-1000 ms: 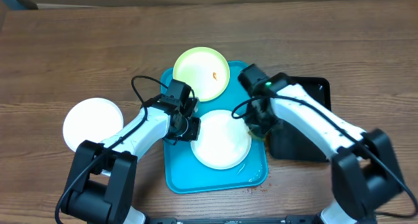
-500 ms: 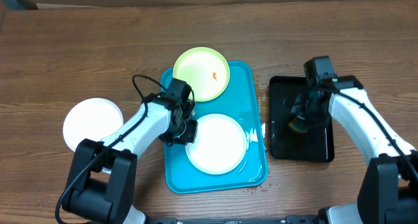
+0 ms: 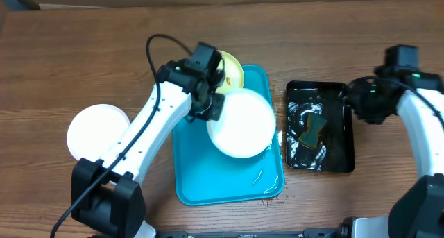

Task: Clean dirty plates on tray and stack at the side
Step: 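Return the sponge to the black tray with the right gripper, then lift the white plate with the left gripper and stack it at left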

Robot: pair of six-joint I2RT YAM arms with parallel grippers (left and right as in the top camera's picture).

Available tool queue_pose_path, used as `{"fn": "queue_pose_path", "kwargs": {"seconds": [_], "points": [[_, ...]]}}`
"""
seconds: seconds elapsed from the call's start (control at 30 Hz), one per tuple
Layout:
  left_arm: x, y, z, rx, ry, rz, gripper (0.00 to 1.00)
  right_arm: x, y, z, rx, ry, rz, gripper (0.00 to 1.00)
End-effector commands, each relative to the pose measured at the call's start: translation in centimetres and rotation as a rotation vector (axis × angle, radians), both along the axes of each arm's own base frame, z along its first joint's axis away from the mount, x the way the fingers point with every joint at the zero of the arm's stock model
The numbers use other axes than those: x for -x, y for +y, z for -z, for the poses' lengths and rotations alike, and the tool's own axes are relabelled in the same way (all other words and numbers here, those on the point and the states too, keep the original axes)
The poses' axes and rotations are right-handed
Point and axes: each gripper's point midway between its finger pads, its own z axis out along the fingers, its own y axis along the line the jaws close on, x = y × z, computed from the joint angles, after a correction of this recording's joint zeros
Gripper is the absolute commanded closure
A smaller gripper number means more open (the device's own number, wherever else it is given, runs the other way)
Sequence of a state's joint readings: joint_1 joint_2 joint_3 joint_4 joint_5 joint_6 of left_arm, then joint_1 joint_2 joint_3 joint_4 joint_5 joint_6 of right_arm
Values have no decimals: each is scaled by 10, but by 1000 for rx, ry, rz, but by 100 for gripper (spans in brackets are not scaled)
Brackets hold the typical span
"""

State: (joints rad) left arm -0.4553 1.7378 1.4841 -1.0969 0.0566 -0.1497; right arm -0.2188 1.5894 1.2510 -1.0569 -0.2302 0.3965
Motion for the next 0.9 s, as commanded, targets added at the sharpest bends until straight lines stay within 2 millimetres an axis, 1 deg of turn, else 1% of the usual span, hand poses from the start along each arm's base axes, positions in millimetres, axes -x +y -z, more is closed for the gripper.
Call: {"fn": "queue_pose_path", "kwargs": {"seconds": [0.0, 0.07, 0.17, 0.2, 0.23, 0.27, 0.3, 0.37, 0.4, 0.47, 0.53, 0.67, 0.8, 0.87], "points": [[-21, -38, -44, -9, -192, 61, 96, 3, -3, -12, -63, -35, -24, 52], [-29, -64, -61, -3, -306, 76, 96, 6, -3, -11, -60, -27, -43, 52], [-34, -101, -75, 22, -437, 103, 96, 7, -3, -11, -62, -21, -42, 52], [-35, -118, -79, 33, -482, 120, 96, 7, -3, -11, -62, -21, -42, 52], [-35, -130, -81, 39, -516, 133, 96, 8, -3, -11, -63, -19, -42, 52], [-36, -143, -80, 24, -562, 140, 96, 9, -3, -10, -64, -14, -42, 52], [-38, -151, -77, -18, -610, 136, 96, 10, -2, -10, -66, -10, -42, 52], [-42, -156, -71, -104, -677, 132, 96, 11, -2, -10, -67, -5, -42, 52], [-43, -161, -67, -170, -719, 157, 96, 12, -2, -10, -69, 0, -41, 51], [-42, -167, -64, -260, -775, 188, 96, 13, -1, -9, -70, 5, -41, 51], [-37, -171, -68, -339, -835, 210, 96, 14, -1, -9, -71, 7, -42, 51], [-24, -184, -82, -411, -918, 258, 96, 13, -1, -9, -70, 4, -41, 51], [-14, -189, -92, -482, -969, 300, 96, 13, -1, -9, -70, 4, -41, 51], [-13, -190, -96, -494, -987, 295, 96, 13, -1, -9, -70, 4, -41, 51]]}}
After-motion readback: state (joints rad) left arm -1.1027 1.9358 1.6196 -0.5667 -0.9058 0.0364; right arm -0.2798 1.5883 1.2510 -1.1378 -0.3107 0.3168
